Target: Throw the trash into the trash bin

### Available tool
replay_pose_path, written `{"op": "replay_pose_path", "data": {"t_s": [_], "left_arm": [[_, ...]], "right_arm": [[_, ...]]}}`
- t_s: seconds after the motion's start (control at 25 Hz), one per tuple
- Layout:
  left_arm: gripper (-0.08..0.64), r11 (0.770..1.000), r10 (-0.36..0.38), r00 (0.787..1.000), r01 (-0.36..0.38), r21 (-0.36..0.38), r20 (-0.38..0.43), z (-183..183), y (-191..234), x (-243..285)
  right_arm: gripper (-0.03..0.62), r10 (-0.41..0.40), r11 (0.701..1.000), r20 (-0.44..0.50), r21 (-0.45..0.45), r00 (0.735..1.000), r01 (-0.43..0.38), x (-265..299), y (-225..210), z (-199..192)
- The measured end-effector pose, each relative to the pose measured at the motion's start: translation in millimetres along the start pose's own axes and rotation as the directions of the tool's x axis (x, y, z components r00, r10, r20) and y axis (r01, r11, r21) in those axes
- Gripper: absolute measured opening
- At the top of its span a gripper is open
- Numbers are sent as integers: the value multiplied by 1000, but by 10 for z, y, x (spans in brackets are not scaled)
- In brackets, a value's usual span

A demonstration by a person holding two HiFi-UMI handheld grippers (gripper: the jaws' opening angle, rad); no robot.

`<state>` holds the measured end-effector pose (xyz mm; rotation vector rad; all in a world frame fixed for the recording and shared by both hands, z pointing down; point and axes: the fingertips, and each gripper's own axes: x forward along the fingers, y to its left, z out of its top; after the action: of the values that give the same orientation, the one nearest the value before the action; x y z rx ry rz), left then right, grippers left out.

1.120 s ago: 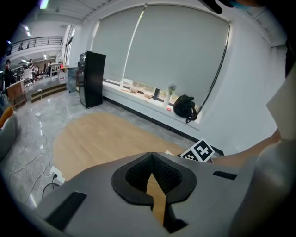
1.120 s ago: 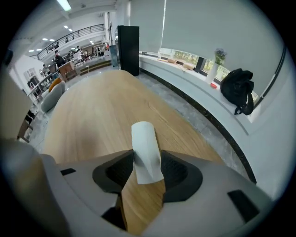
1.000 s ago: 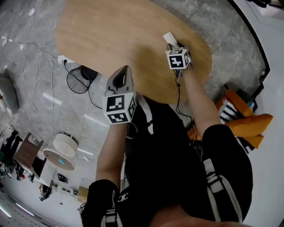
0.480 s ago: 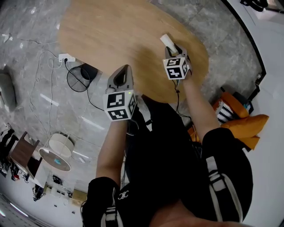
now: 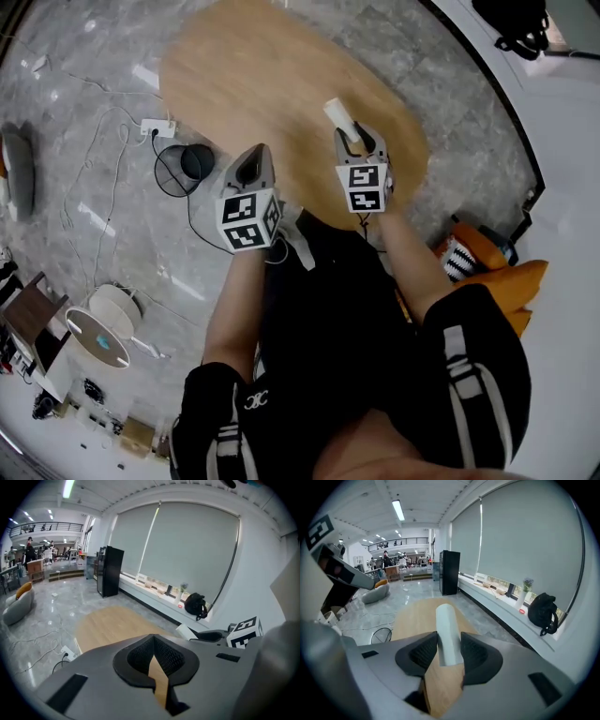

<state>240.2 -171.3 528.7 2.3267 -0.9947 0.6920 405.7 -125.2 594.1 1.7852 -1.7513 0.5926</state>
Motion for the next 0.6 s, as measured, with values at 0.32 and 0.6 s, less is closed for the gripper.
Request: {"op": "replay_pose_path", "data": {"t_s": [0.32, 0.6], "left_arm": [[12, 983, 129, 990, -121, -139, 52, -97, 735, -719], [12, 930, 285, 954, -253, -266, 90, -370, 1723, -1508]], "right_arm": [[155, 150, 980, 63, -142, 987, -140, -84, 963, 635], [155, 310, 933, 29, -201, 950, -298, 99, 2177, 1033]]}}
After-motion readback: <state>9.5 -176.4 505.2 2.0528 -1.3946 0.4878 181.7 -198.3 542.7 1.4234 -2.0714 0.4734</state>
